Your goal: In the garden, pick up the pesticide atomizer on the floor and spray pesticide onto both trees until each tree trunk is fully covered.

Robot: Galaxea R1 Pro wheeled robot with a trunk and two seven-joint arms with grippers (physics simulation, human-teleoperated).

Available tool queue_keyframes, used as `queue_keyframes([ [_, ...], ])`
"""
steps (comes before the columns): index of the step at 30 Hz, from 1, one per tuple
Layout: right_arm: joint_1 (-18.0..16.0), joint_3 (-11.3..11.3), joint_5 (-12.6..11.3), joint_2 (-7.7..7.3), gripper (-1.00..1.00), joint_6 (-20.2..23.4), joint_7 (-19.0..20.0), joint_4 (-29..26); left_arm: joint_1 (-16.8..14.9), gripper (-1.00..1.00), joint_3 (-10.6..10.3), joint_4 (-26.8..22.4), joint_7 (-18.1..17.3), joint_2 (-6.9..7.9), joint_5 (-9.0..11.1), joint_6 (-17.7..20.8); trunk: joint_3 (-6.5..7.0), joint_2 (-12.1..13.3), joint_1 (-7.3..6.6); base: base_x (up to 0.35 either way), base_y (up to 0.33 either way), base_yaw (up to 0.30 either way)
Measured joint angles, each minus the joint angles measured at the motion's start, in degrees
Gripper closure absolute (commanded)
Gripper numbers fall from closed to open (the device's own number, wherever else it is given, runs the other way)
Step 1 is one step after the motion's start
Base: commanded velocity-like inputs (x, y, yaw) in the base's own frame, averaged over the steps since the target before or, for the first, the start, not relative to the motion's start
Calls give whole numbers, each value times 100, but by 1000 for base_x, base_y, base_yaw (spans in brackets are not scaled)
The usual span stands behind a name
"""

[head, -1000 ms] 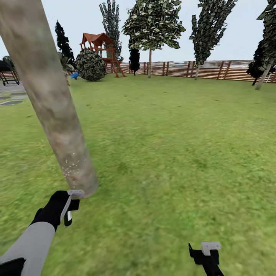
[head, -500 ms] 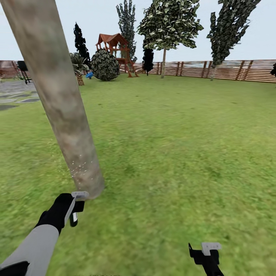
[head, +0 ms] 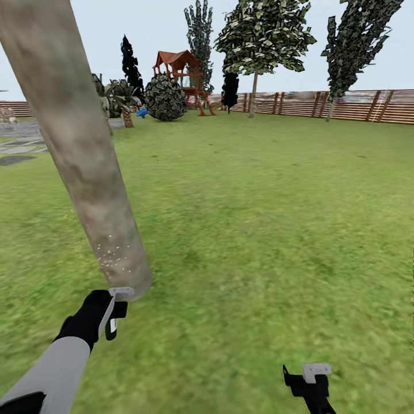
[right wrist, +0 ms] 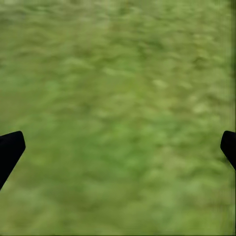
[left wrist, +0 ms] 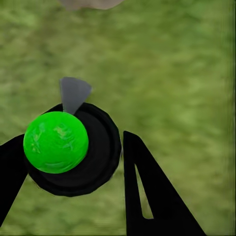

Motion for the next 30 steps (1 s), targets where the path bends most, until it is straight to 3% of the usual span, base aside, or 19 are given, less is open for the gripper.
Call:
queue_keyframes([
  [12, -1, 0, -8, 1, -100, 0, -1, 1, 2, 100, 34, -4, 11, 68, -13, 9, 0, 0, 0, 149, -264, 224],
  [15, -2, 0, -8, 1, -100, 1, 1, 1, 0, 100, 49, -5, 255, 108, -34, 15, 0, 0, 1, 78, -108, 278],
  [17, -3, 0, -8, 1, -100, 1, 1, 0, 1, 100, 47, -4, 235, 84, 50, 13, 0, 0, 1, 11, -10, 278],
  [24, -3, 0, -8, 1, -100, 1, 1, 0, 0, 100, 40, -3, 212, 20, 58, 15, 0, 0, 2, 1, -1, 277],
  [30, 0, 0, -3, 0, -100, 0, 1, -1, 0, 100, 29, 6, 220, -57, 54, 11, 0, 0, -1, 182, -123, 31],
])
